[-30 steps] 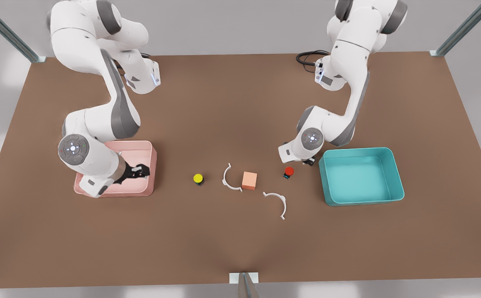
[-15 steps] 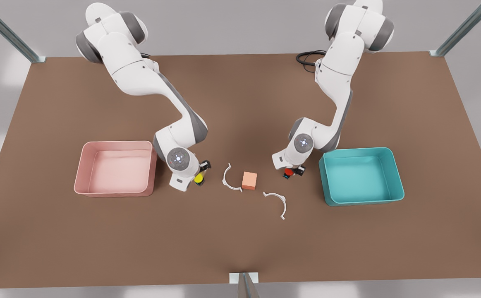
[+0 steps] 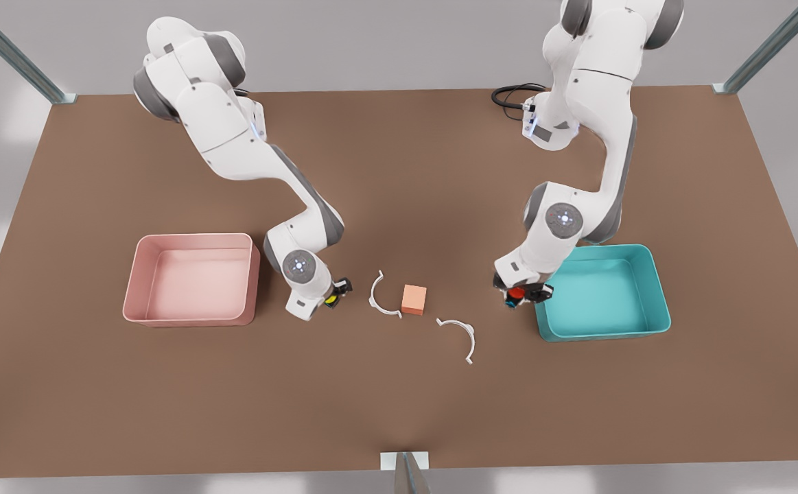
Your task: Place the red button in the blue storage box with the left arm, and place the yellow button in the pink storage box with the right arm
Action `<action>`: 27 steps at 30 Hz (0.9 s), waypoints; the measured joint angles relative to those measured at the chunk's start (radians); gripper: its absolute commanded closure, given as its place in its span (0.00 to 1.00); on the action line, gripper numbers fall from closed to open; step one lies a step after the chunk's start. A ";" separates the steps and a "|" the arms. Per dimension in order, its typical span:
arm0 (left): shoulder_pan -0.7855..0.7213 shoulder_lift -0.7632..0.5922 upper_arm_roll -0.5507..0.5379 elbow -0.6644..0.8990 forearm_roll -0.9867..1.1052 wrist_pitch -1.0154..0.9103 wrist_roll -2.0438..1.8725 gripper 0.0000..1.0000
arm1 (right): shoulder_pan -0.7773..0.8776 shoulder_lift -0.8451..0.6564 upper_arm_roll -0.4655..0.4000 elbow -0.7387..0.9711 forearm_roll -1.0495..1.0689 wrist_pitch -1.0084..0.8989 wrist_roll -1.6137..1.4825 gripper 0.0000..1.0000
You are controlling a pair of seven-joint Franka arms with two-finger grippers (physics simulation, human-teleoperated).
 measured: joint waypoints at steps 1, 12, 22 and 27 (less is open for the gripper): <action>0.000 -0.029 0.061 -0.019 -0.001 -0.030 0.023 0.56 | -0.001 0.001 0.000 -0.004 -0.001 0.016 0.003 0.00; 0.061 0.022 0.262 -0.018 -0.180 -0.176 0.354 0.00 | 0.000 0.009 0.000 -0.009 -0.004 0.095 0.028 0.39; 0.383 -0.155 -0.088 0.444 0.021 -0.589 0.184 0.00 | 0.002 0.006 0.001 -0.033 0.003 0.127 0.029 0.45; 0.382 -0.152 -0.124 0.464 0.079 -0.705 0.088 0.00 | -0.004 -0.031 0.001 0.006 0.004 0.103 0.027 0.45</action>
